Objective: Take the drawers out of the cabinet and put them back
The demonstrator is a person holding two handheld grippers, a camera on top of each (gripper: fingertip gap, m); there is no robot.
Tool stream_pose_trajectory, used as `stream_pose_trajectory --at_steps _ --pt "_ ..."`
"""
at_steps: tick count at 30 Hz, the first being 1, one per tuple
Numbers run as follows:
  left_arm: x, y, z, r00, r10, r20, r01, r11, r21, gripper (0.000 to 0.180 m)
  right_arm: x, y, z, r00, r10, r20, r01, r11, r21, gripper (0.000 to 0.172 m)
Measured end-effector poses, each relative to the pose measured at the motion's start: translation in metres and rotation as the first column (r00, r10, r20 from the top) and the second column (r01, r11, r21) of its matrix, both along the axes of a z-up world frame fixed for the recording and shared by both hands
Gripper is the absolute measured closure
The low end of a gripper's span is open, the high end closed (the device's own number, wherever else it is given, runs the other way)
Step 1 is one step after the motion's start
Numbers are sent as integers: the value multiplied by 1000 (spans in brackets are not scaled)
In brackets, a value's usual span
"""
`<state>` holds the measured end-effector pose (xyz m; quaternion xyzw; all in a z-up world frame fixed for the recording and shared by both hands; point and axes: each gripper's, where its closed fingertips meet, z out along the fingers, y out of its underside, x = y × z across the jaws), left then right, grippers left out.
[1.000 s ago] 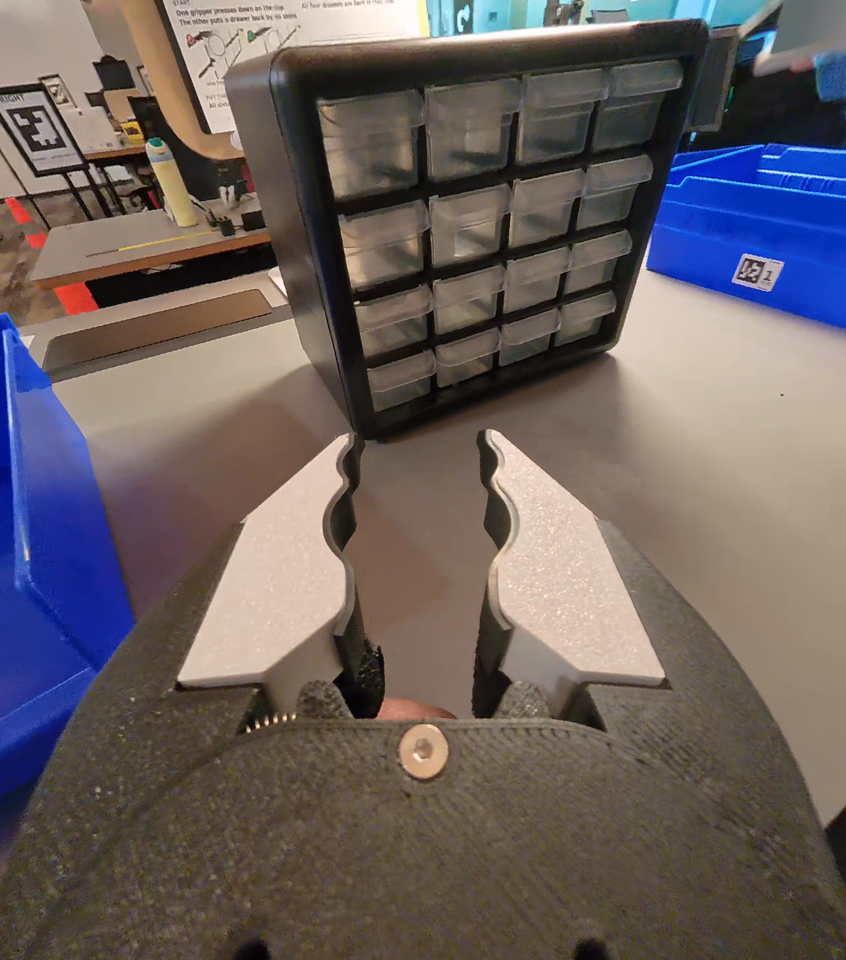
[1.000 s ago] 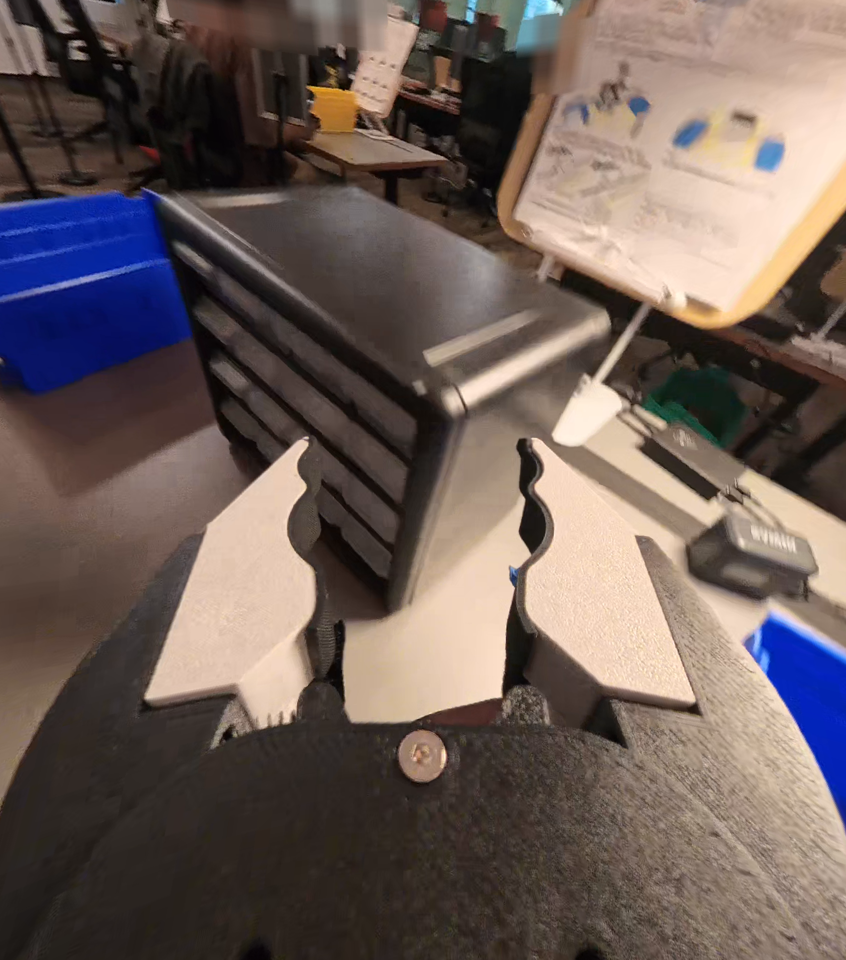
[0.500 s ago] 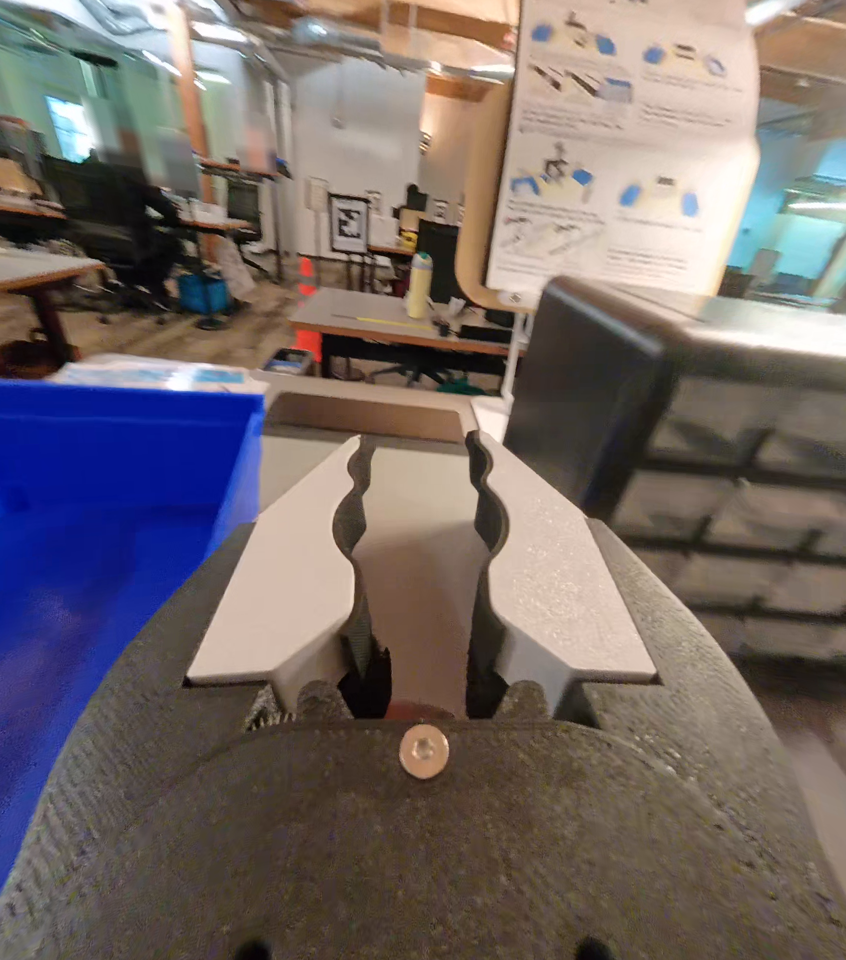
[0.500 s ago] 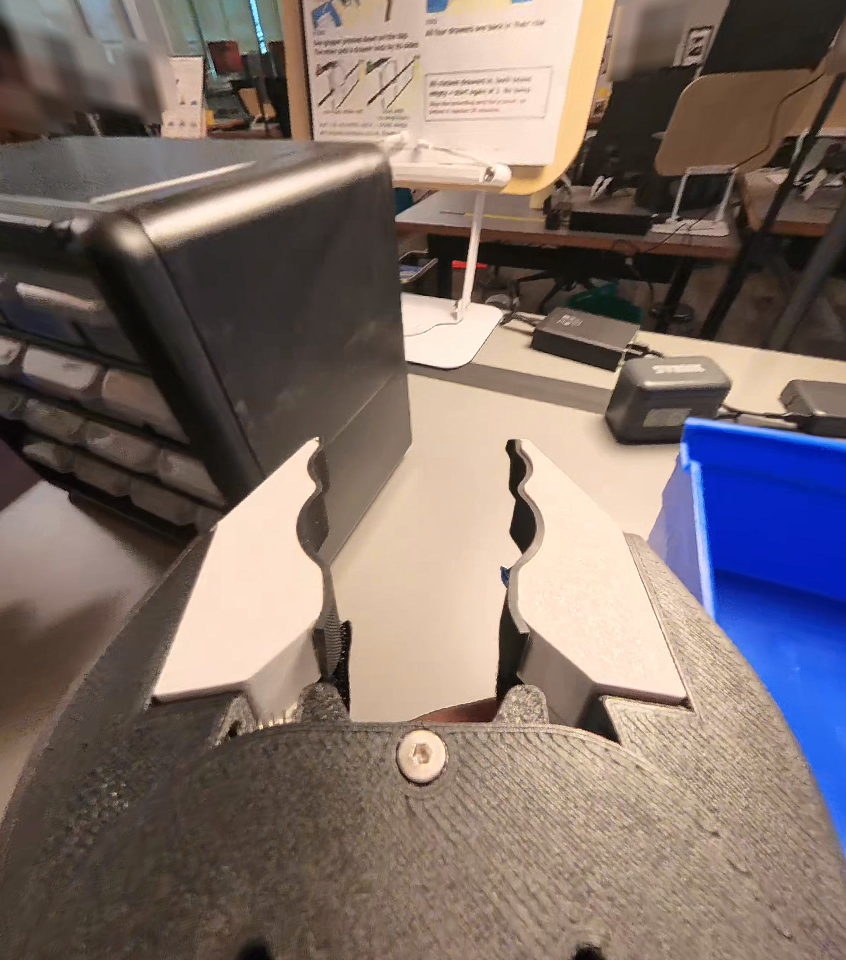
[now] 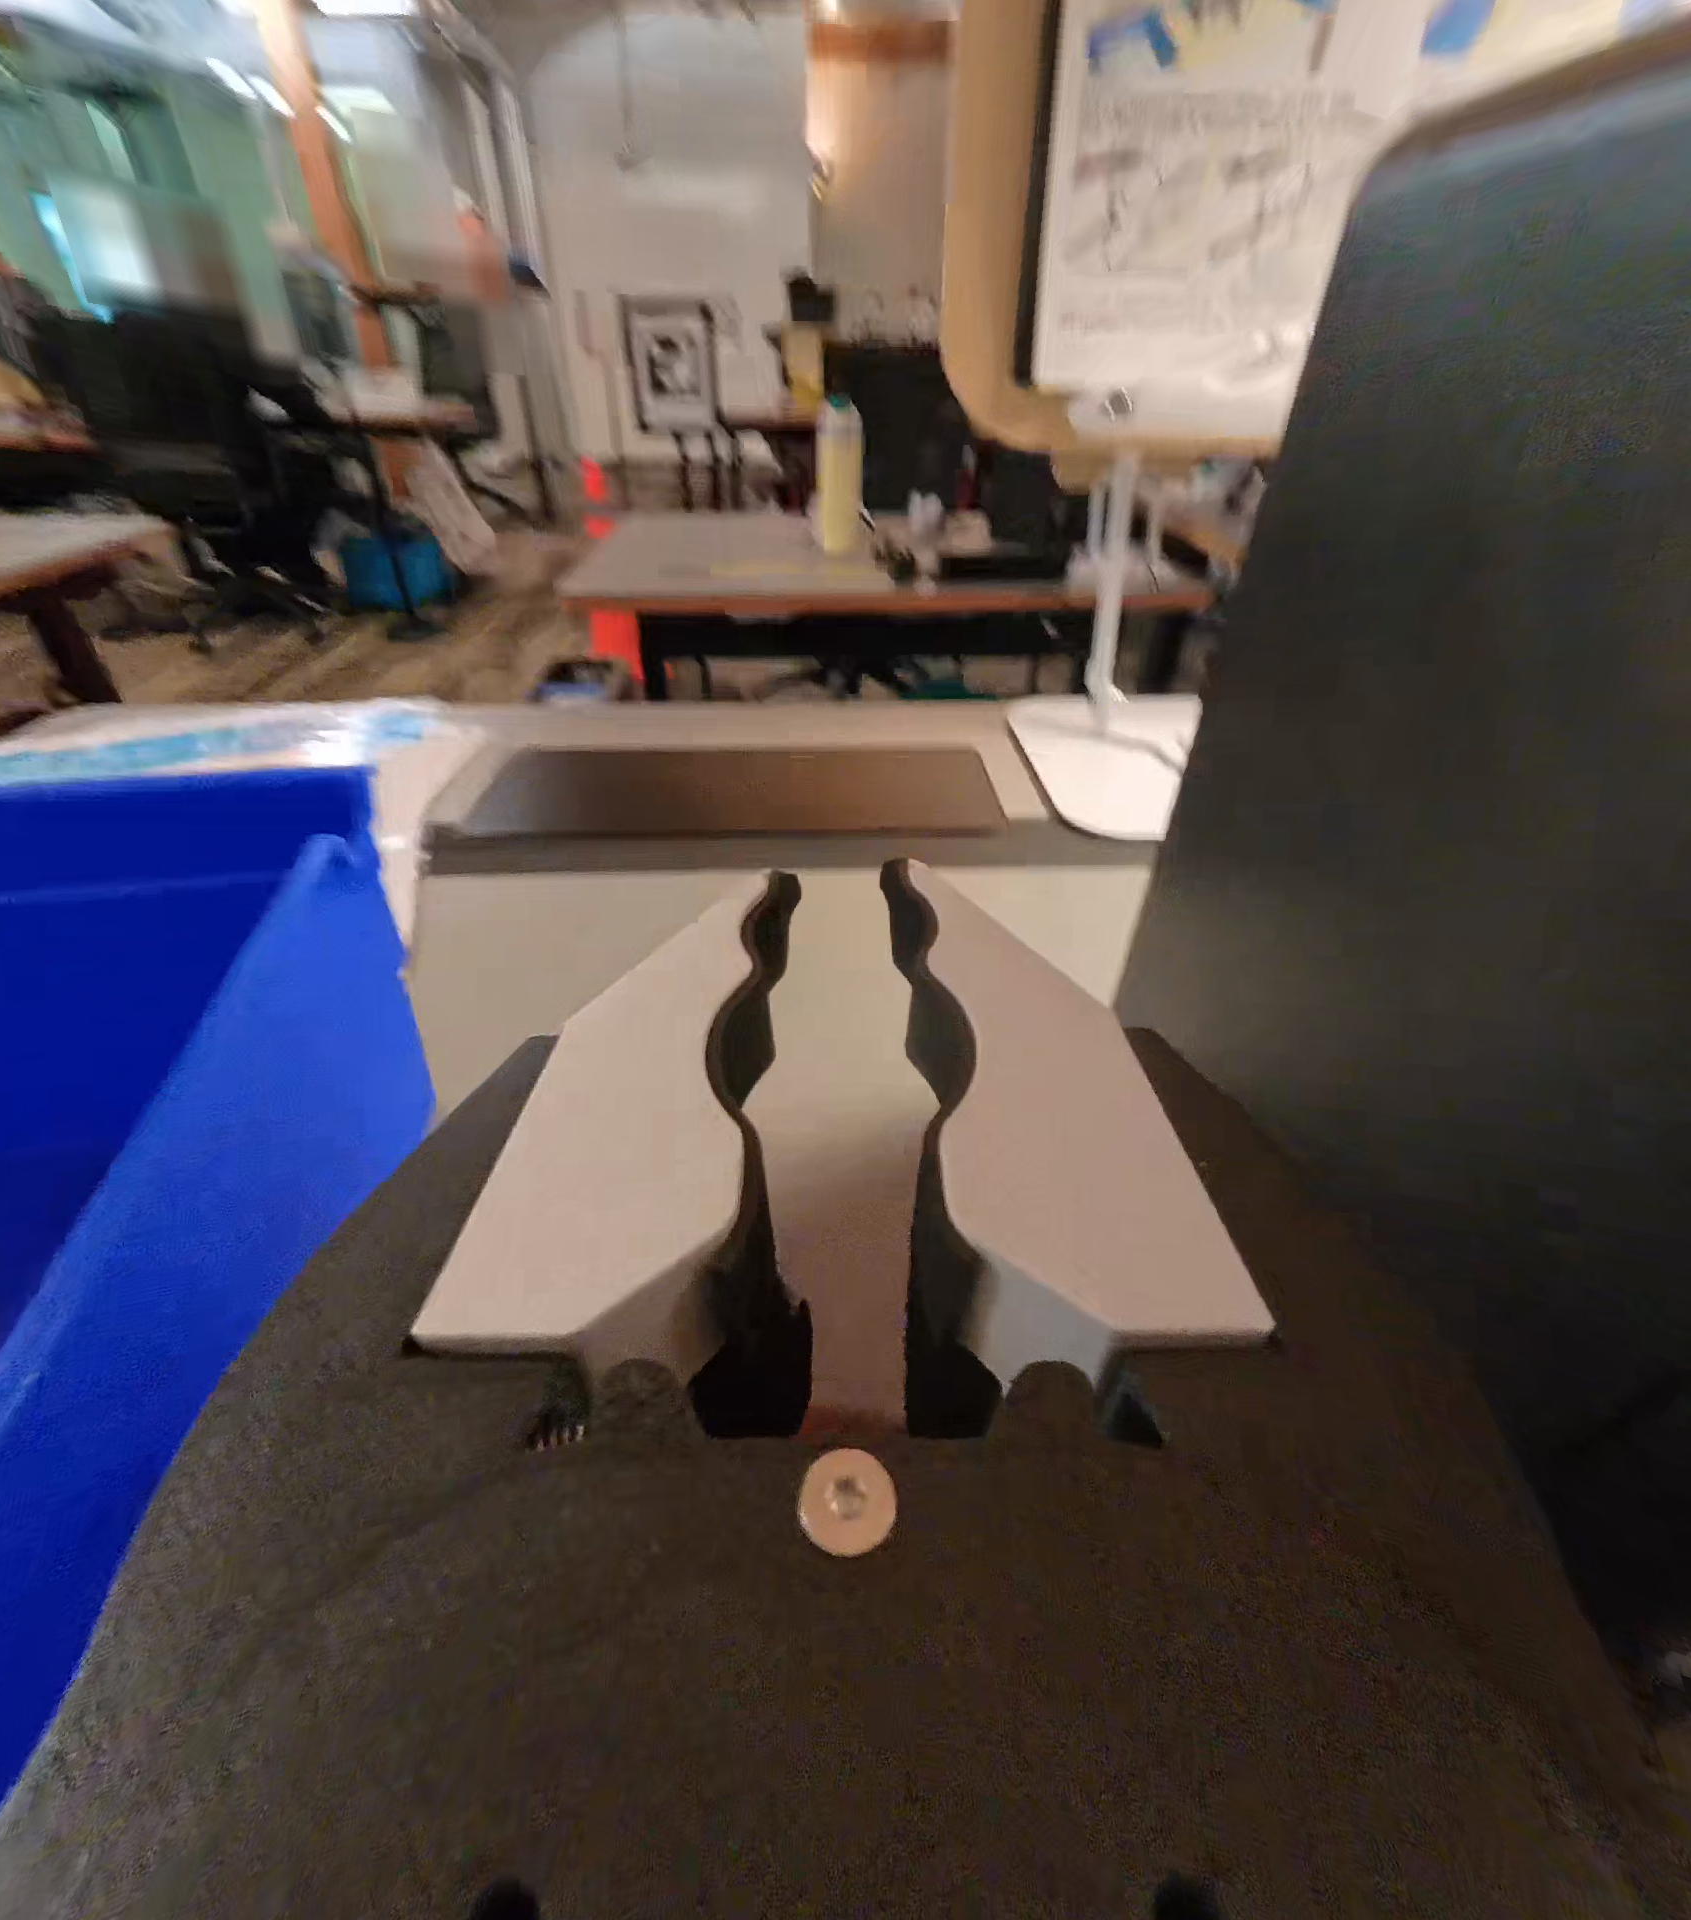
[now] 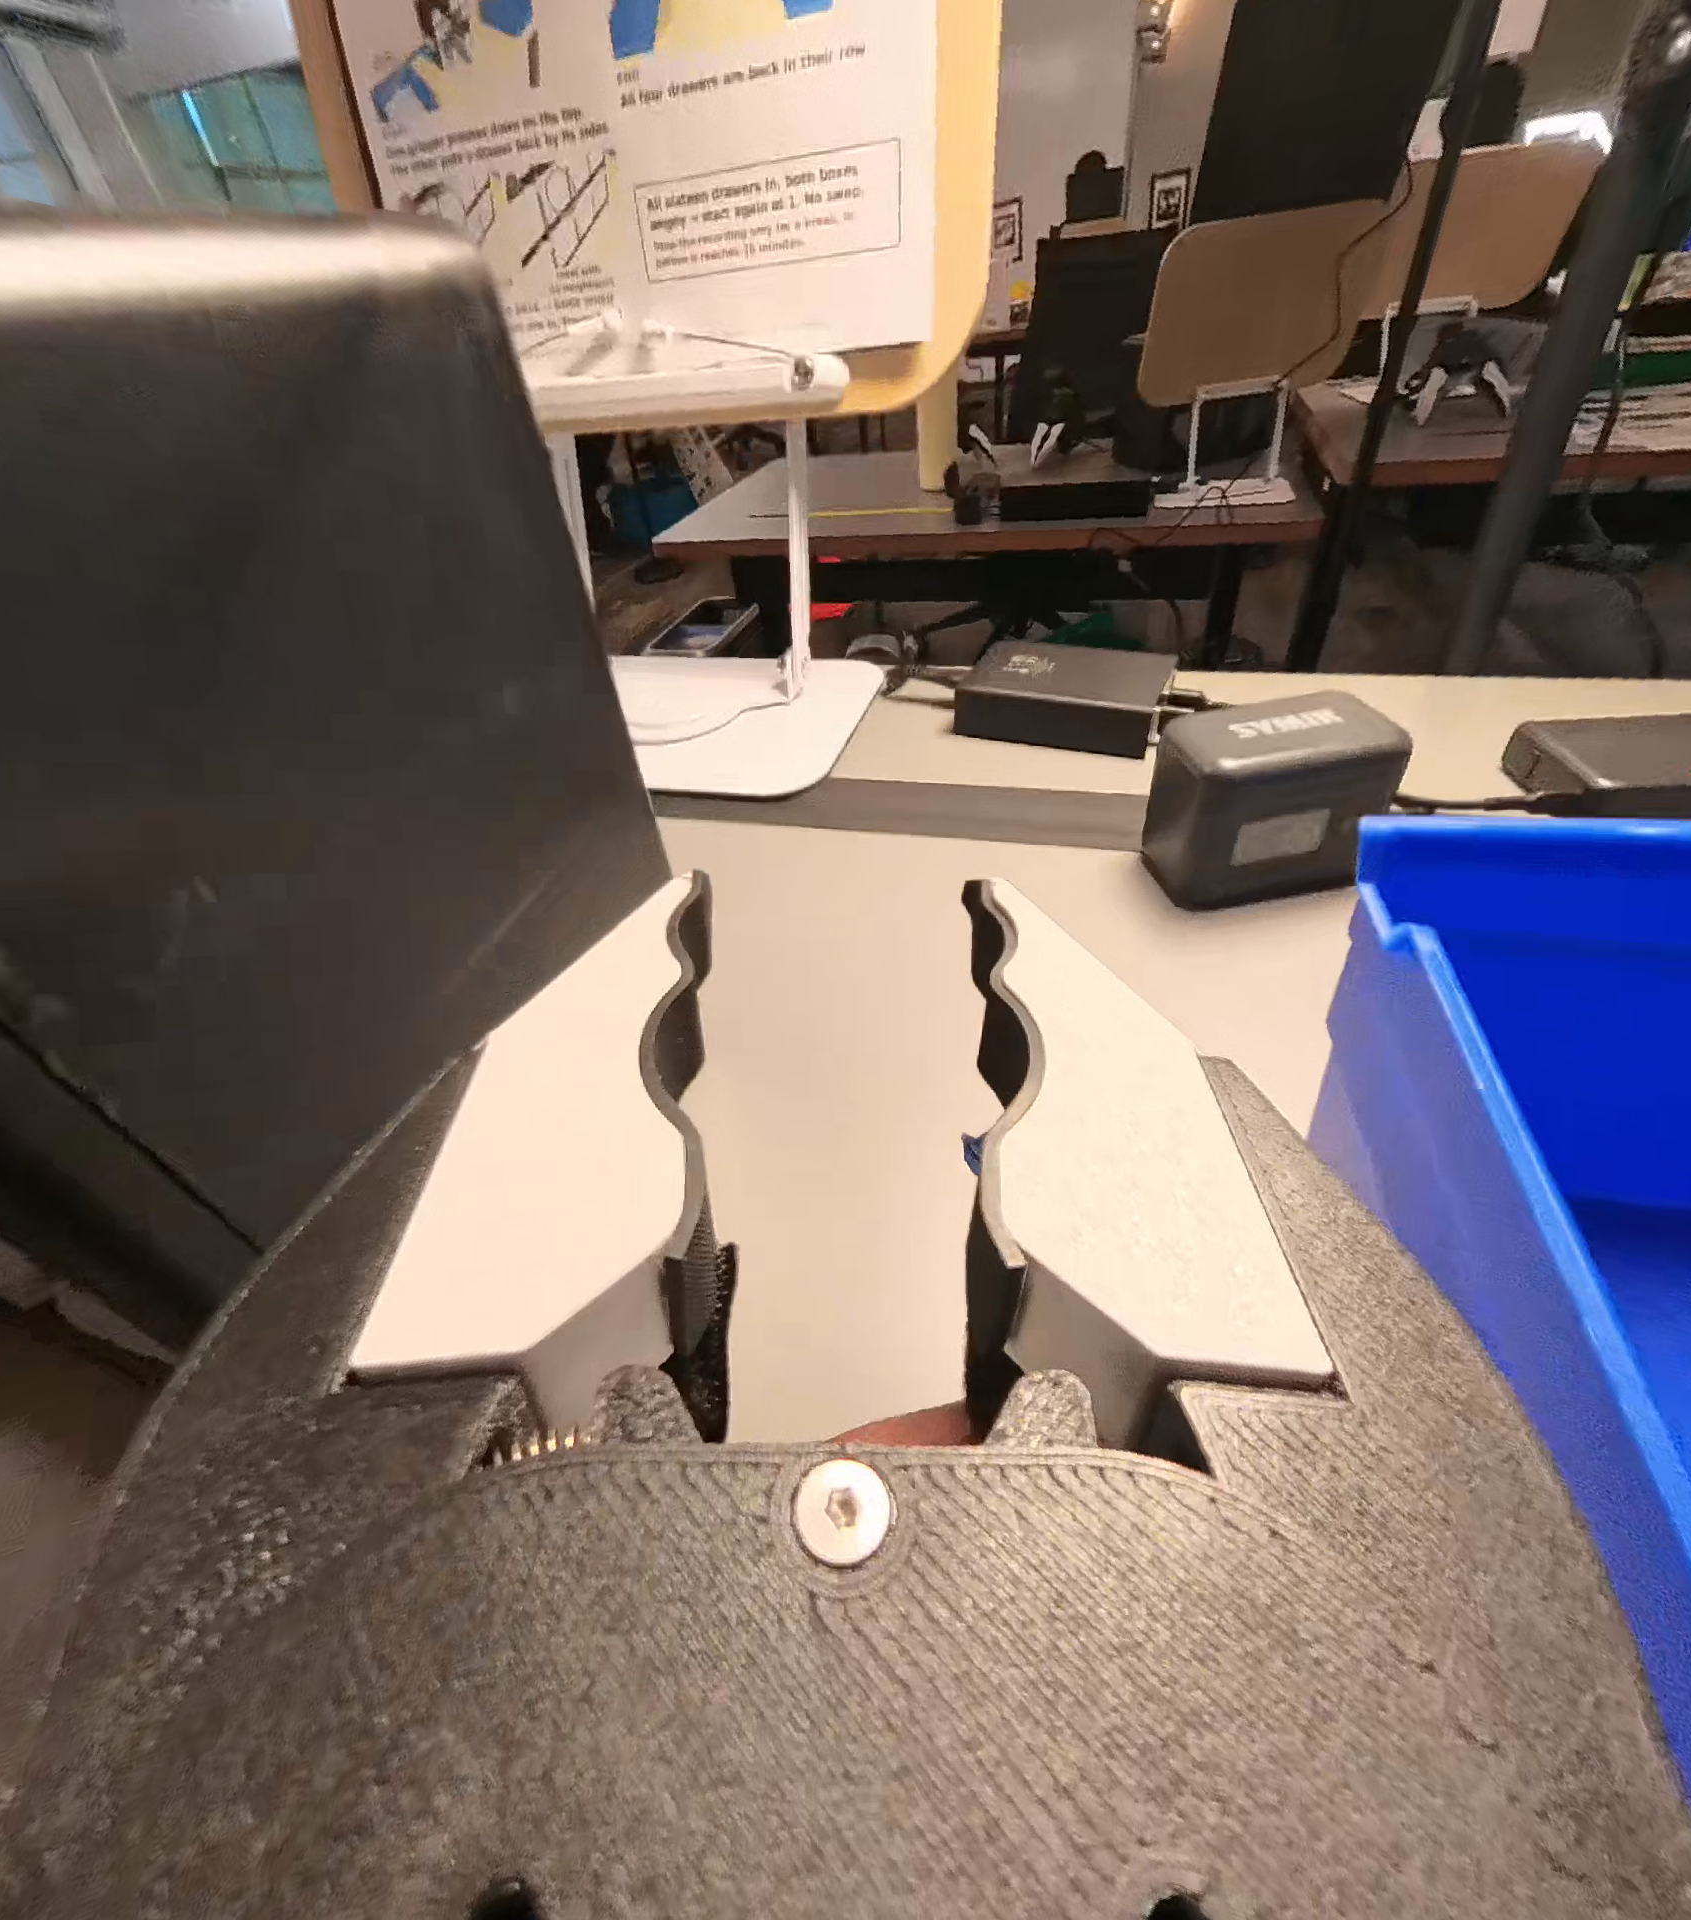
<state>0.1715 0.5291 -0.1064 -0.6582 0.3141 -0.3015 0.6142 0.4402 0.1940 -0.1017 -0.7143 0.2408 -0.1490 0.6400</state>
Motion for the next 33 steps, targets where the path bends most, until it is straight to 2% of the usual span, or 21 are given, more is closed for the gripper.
stream_pose_trajectory --at_steps 2,4,7,19,28,33 --pt "2 -4 -8 998 -40 -44 40 999 9 161 -2 -4 -5 998 -5 57 6 1000 -26 121" --pt "-1 -2 -7 999 -34 -31 34 999 19 161 -4 -3 -10 998 -2 69 4 999 -36 121" --pt "1 -1 -10 998 -54 -18 53 998 -28 161 -6 2 -19 1000 14 14 -14 999 -29 121" --pt "9 -4 -18 993 -111 -50 107 992 -73 161 -1 -1 -20 1000 4 -30 -3 1000 2 121" --pt "18 -15 -28 969 -234 -77 220 963 -153 161 -6 3 -23 999 34 -18 -35 999 -29 118" --pt "18 -18 -43 943 -277 -183 244 952 -184 161 -11 6 -31 998 59 -36 -61 995 -84 117"
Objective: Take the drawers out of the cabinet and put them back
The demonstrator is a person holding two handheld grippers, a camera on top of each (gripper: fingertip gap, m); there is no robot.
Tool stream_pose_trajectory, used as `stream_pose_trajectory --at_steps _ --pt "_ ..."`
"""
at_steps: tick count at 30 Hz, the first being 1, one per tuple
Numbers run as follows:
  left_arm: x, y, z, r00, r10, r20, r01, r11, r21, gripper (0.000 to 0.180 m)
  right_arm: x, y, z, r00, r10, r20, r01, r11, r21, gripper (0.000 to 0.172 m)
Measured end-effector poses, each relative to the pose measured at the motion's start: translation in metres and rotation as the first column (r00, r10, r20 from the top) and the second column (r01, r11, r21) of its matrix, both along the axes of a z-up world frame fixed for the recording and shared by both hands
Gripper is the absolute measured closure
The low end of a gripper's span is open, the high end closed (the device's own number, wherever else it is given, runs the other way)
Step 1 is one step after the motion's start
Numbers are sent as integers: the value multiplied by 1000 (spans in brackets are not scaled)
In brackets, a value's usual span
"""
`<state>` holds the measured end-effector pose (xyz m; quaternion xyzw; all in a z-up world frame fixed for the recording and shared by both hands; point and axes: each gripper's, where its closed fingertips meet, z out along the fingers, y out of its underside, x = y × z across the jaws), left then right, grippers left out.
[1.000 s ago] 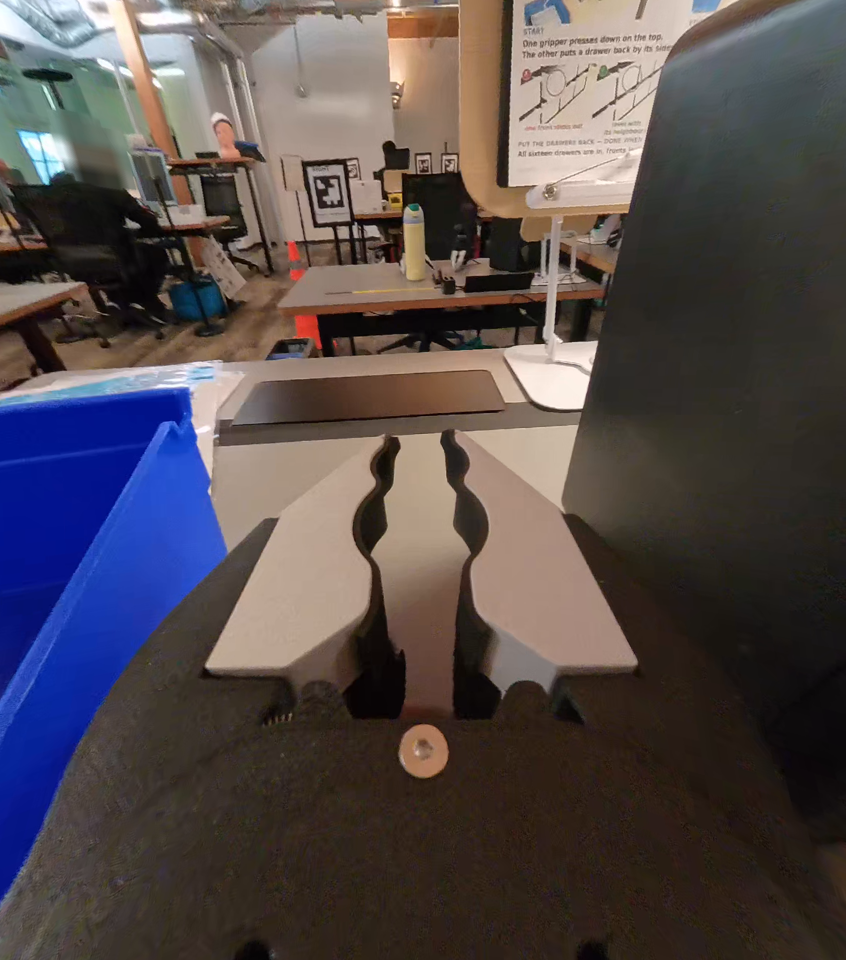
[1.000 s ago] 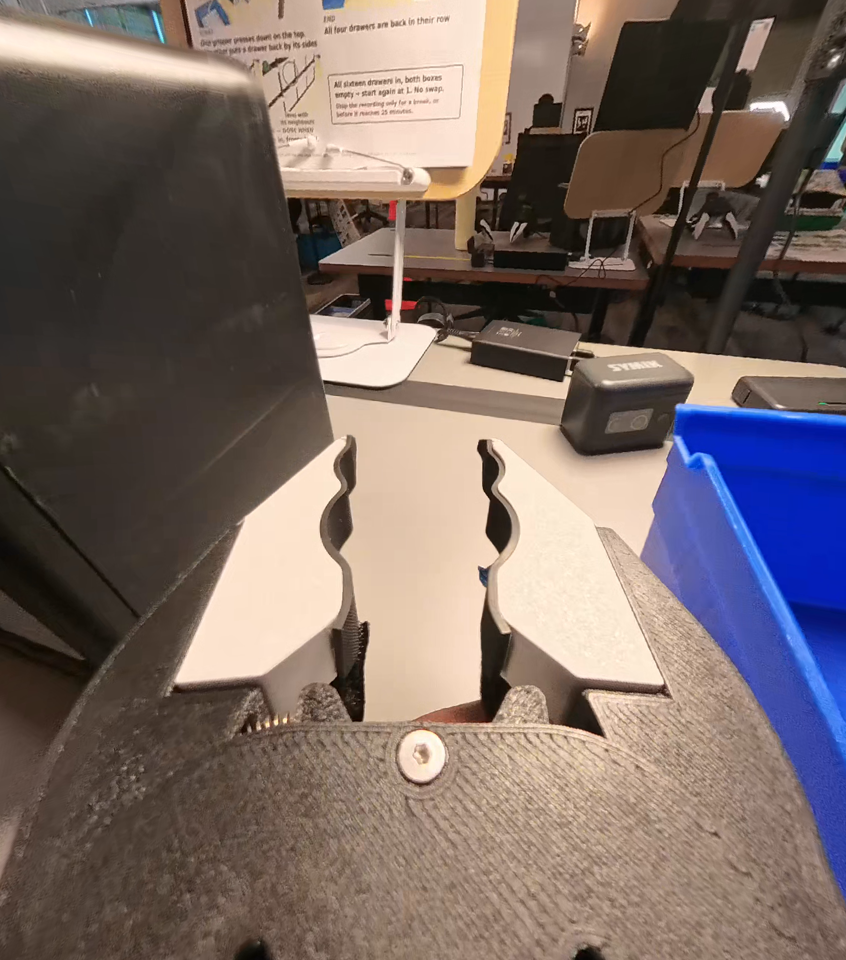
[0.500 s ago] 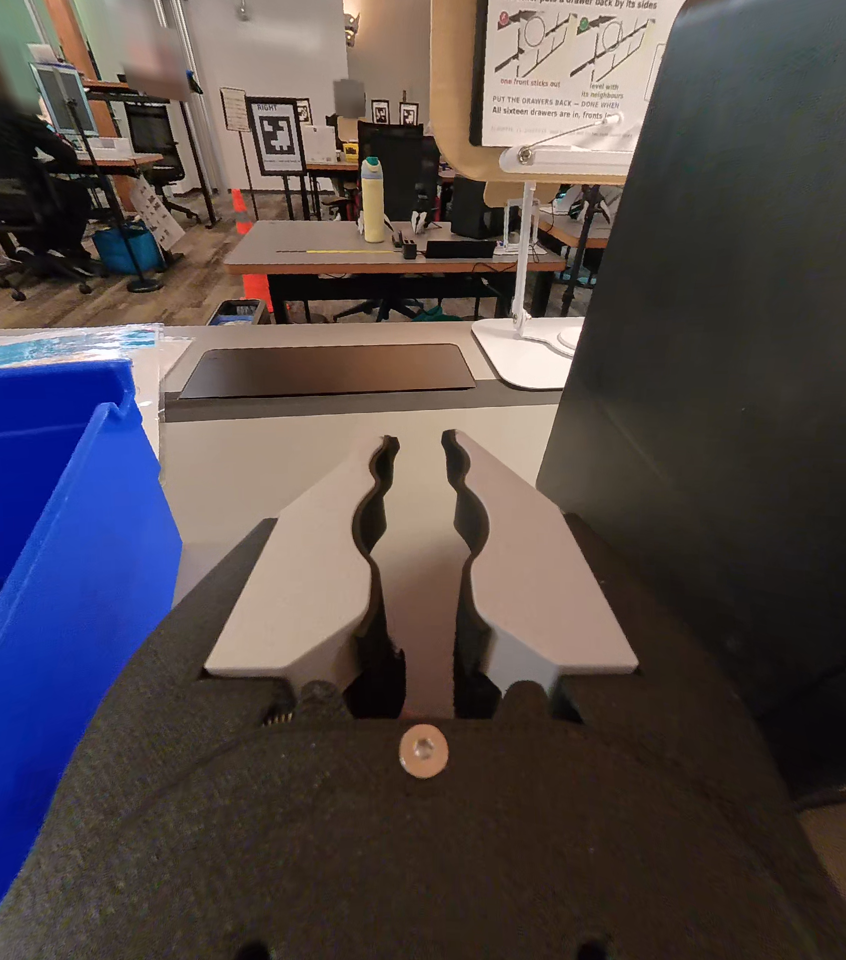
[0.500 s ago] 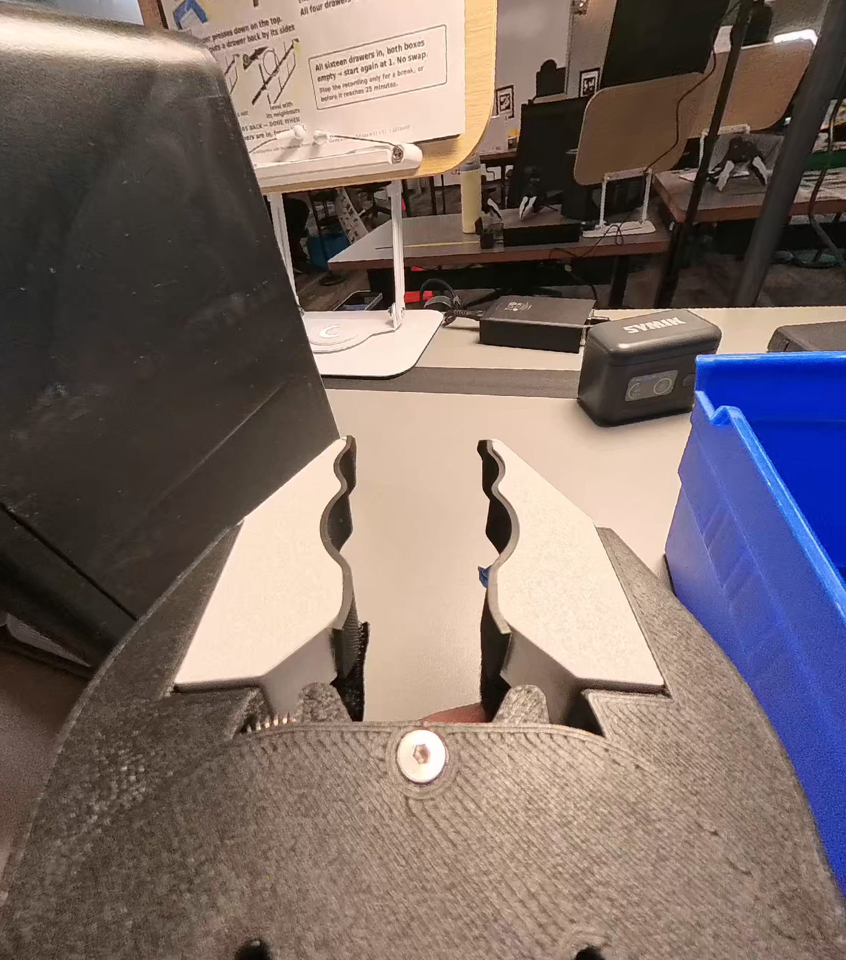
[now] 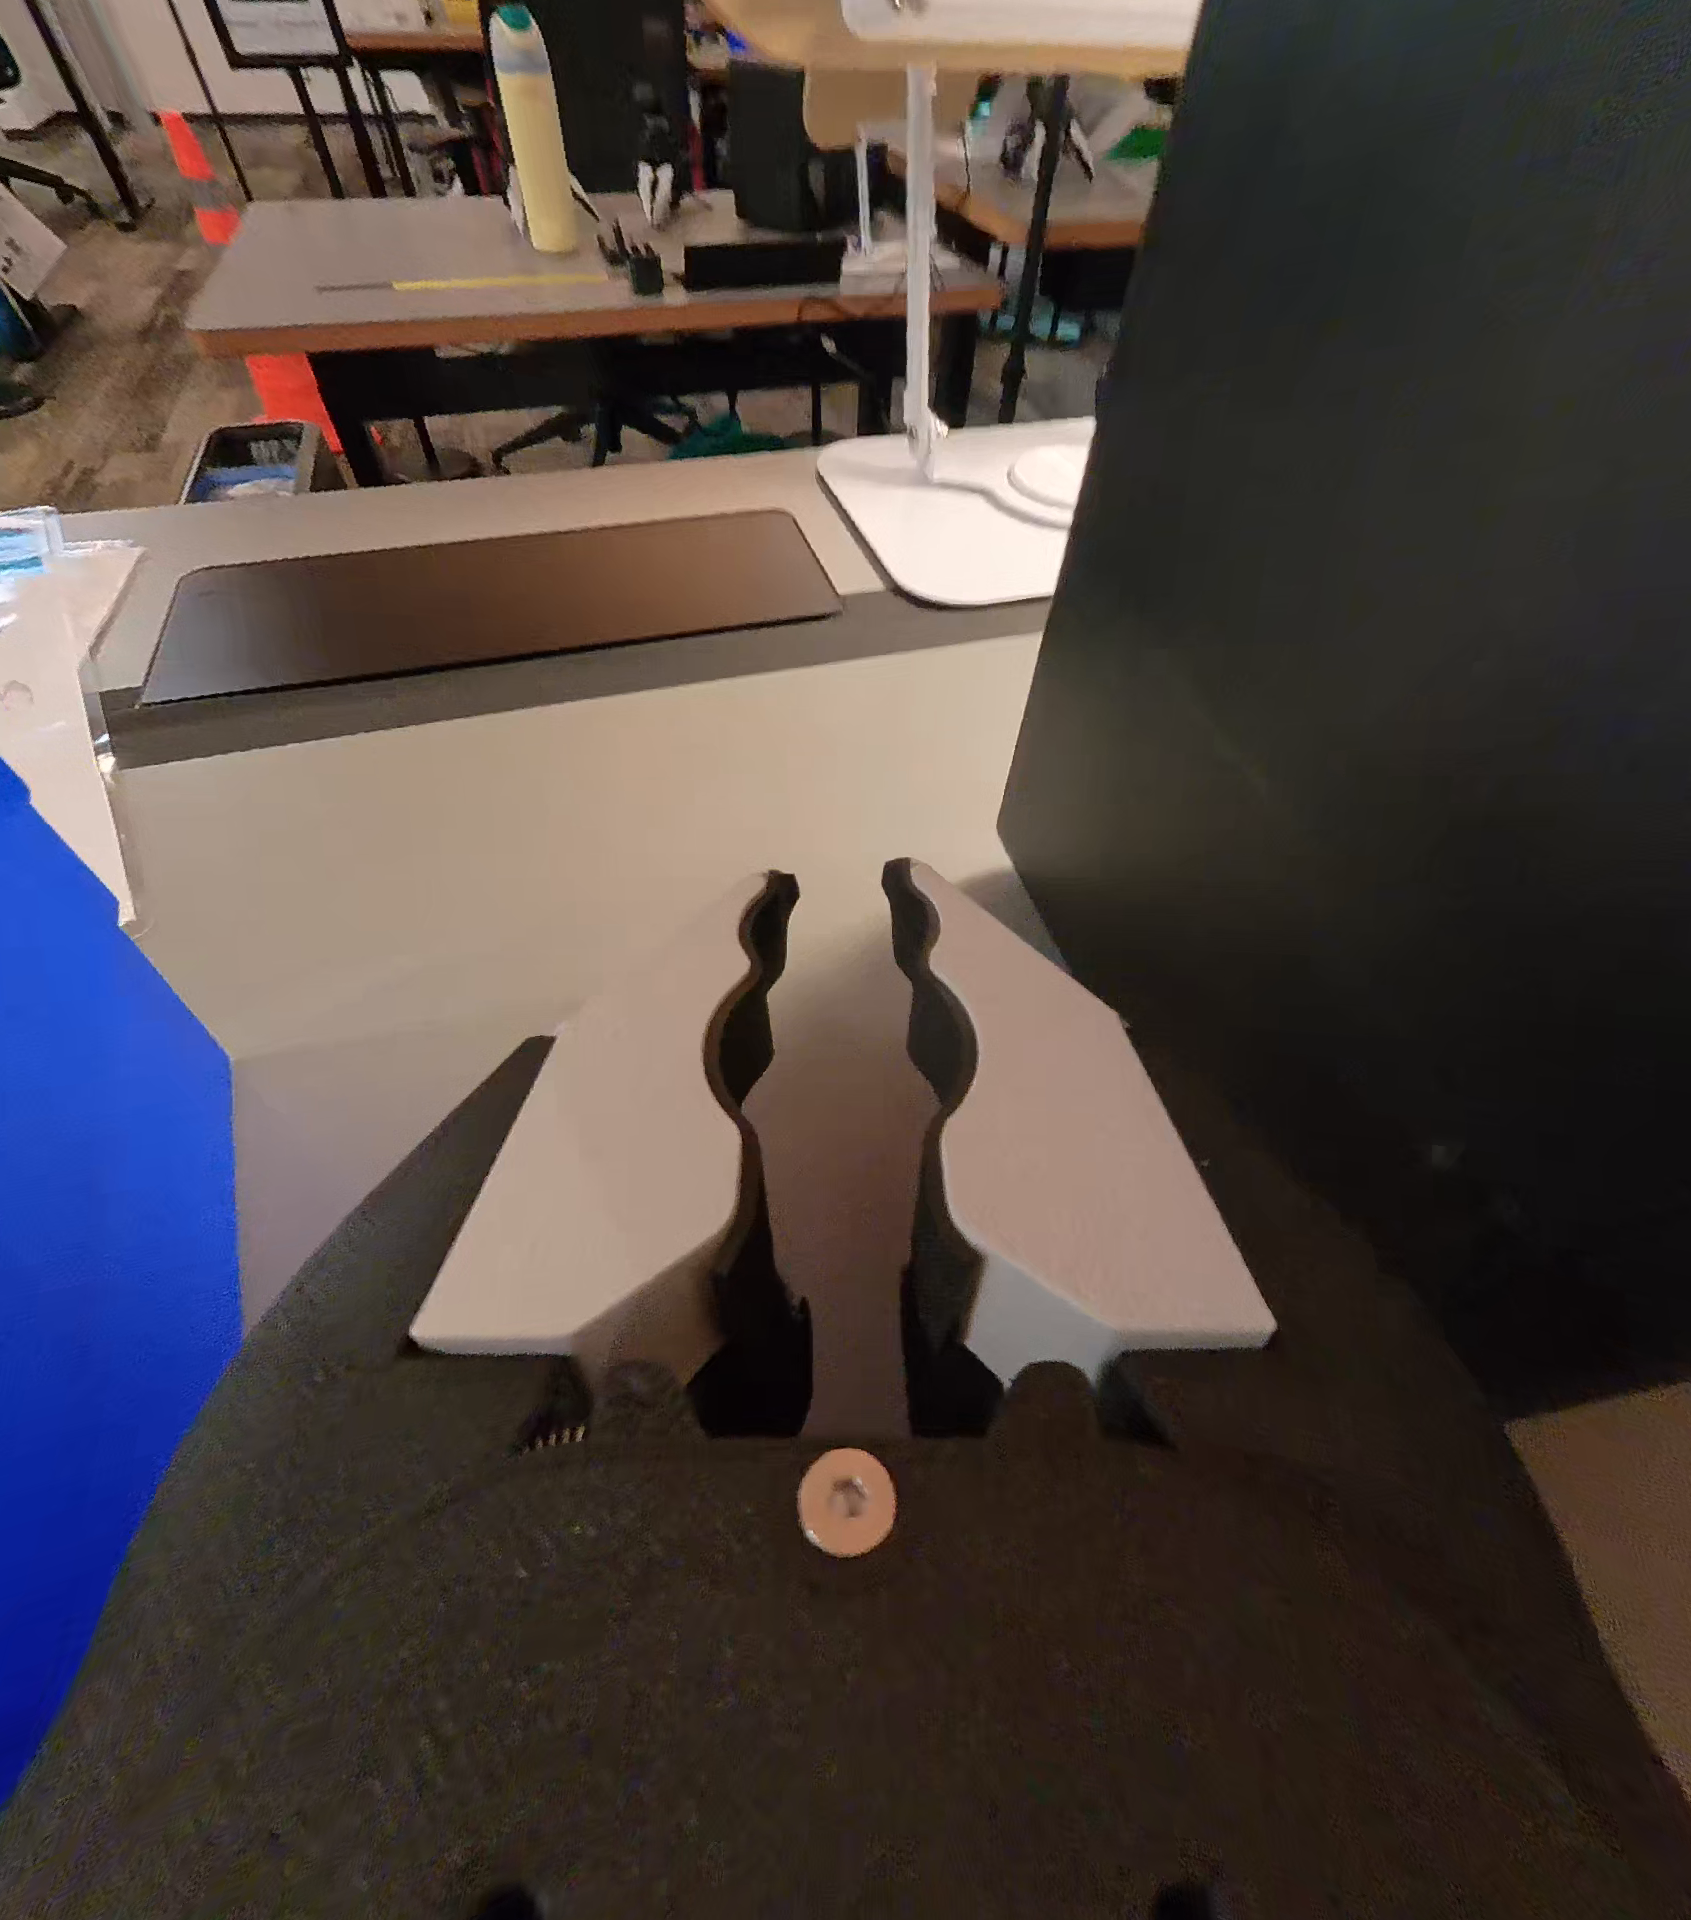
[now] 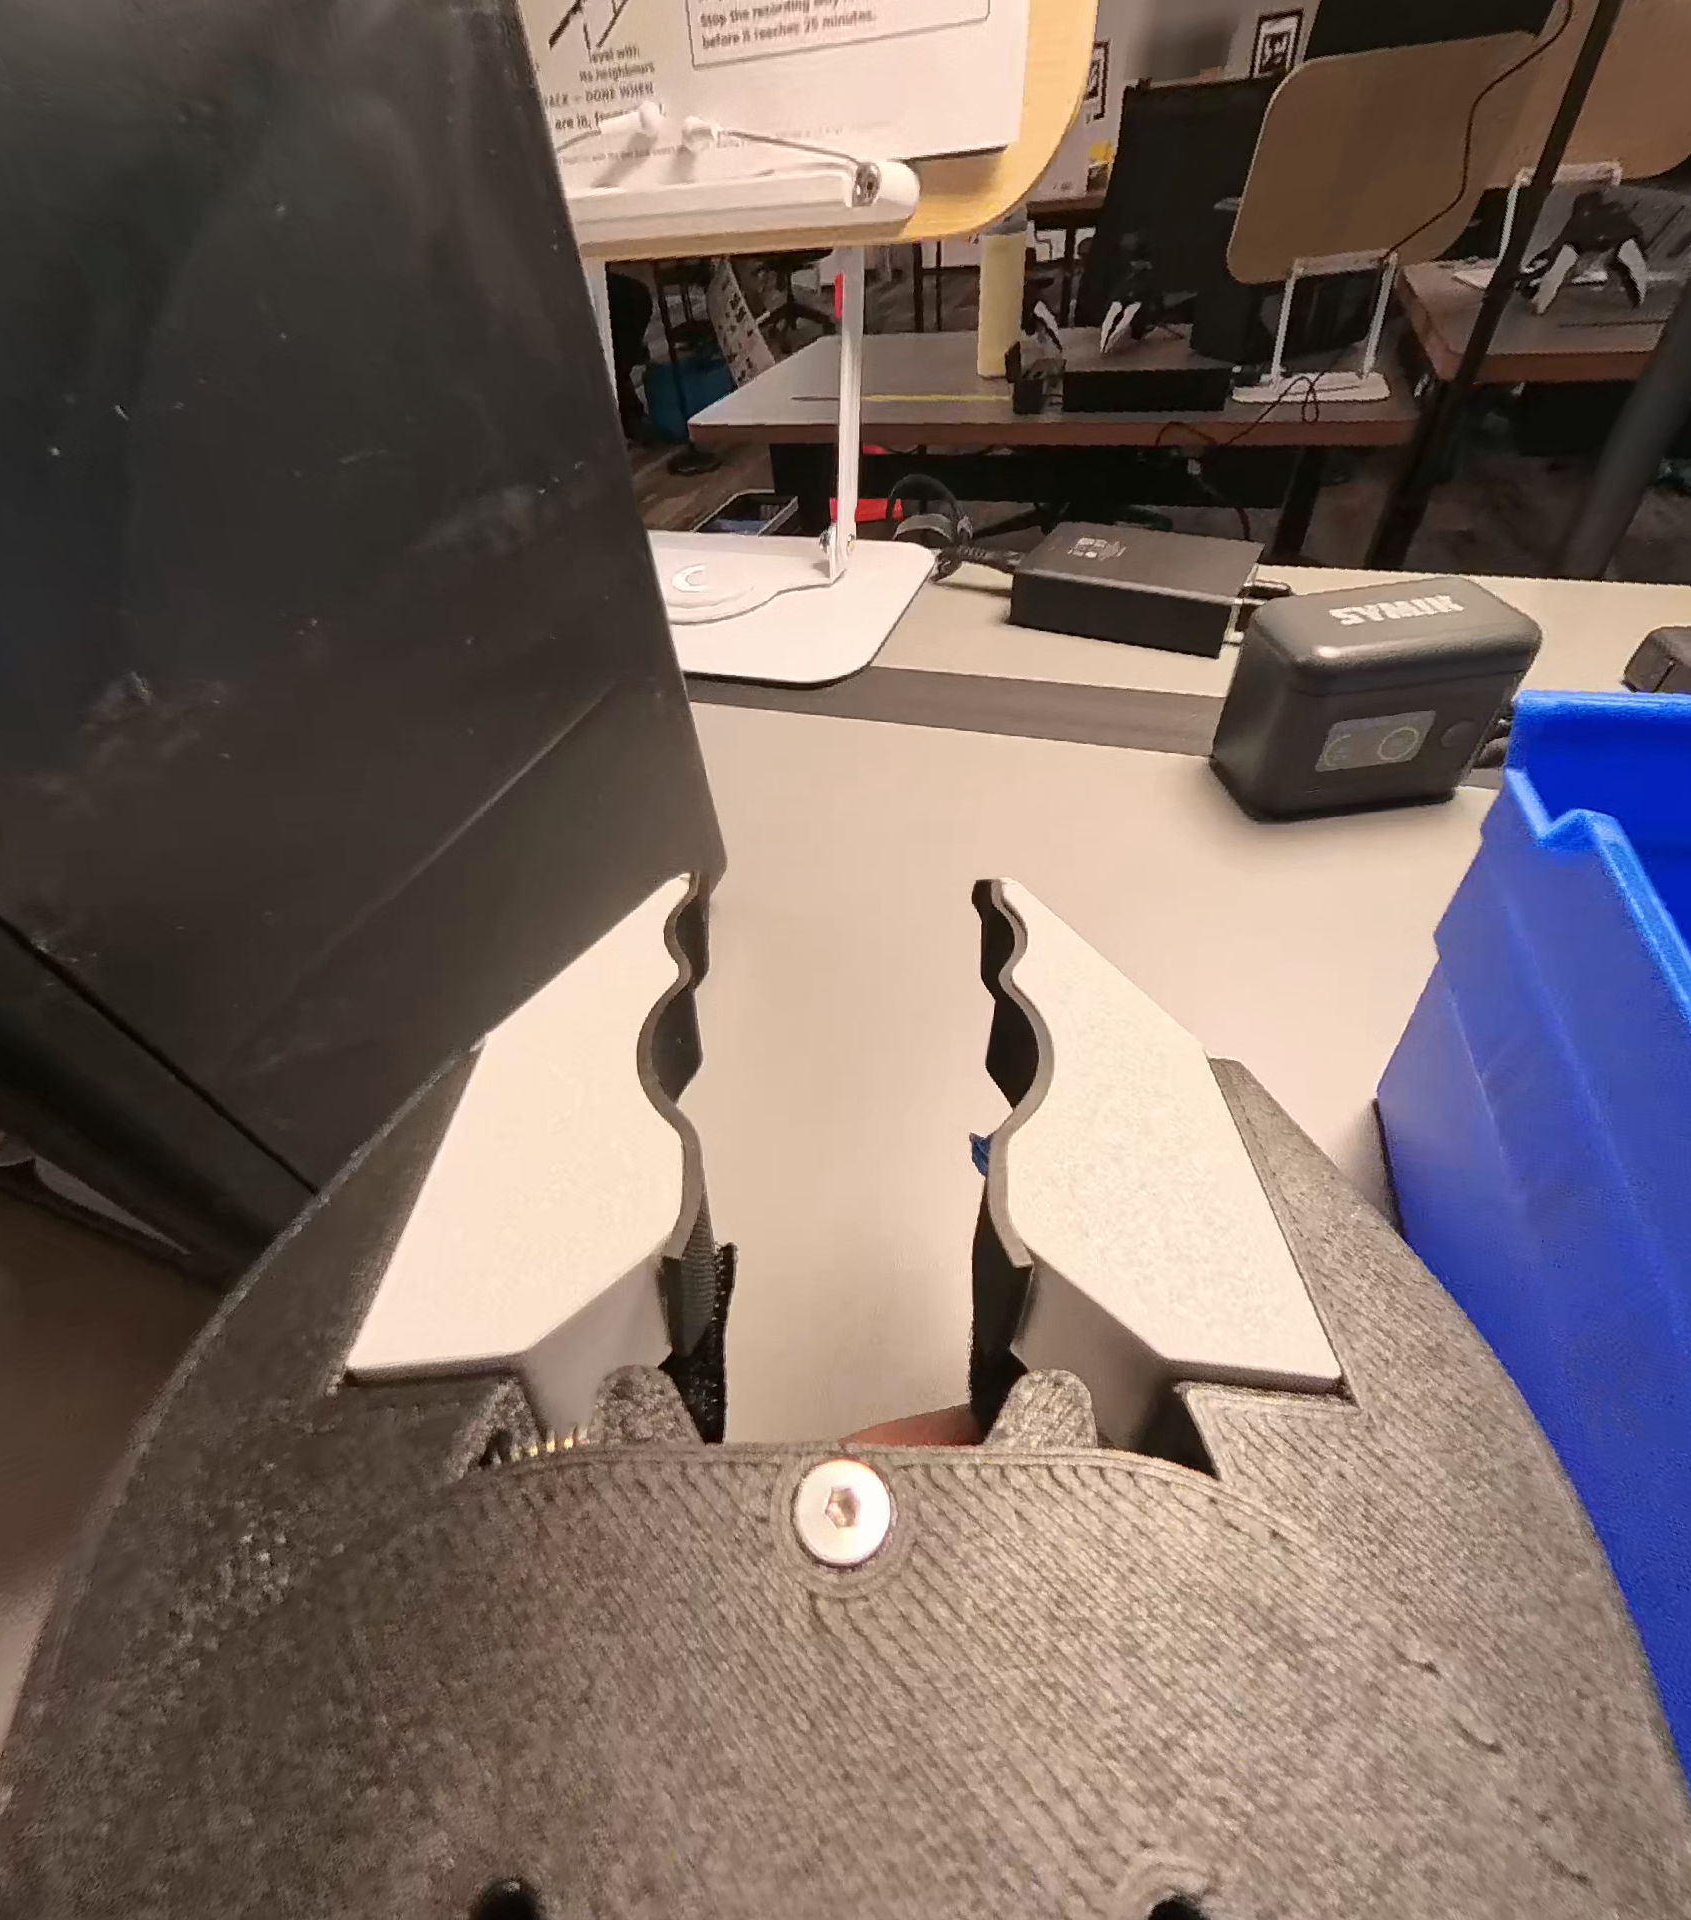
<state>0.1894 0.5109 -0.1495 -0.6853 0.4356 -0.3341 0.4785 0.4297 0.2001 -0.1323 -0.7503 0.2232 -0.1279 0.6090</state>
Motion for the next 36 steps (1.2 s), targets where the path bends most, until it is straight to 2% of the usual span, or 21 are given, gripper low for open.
stream_pose_trajectory --at_steps 3,8,36 --pt "-1 0 -5 999 -2 -49 4 999 32 161 -2 1 -3 1000 7 3 -7 1000 -25 117" --pt "-1 0 -5 999 -4 -51 5 1000 30 159 -6 3 -8 1000 29 -5 -29 998 -59 120" --pt "2 -7 -10 996 -39 -86 41 999 28 157 -4 2 -11 998 37 -54 -40 998 -51 120"
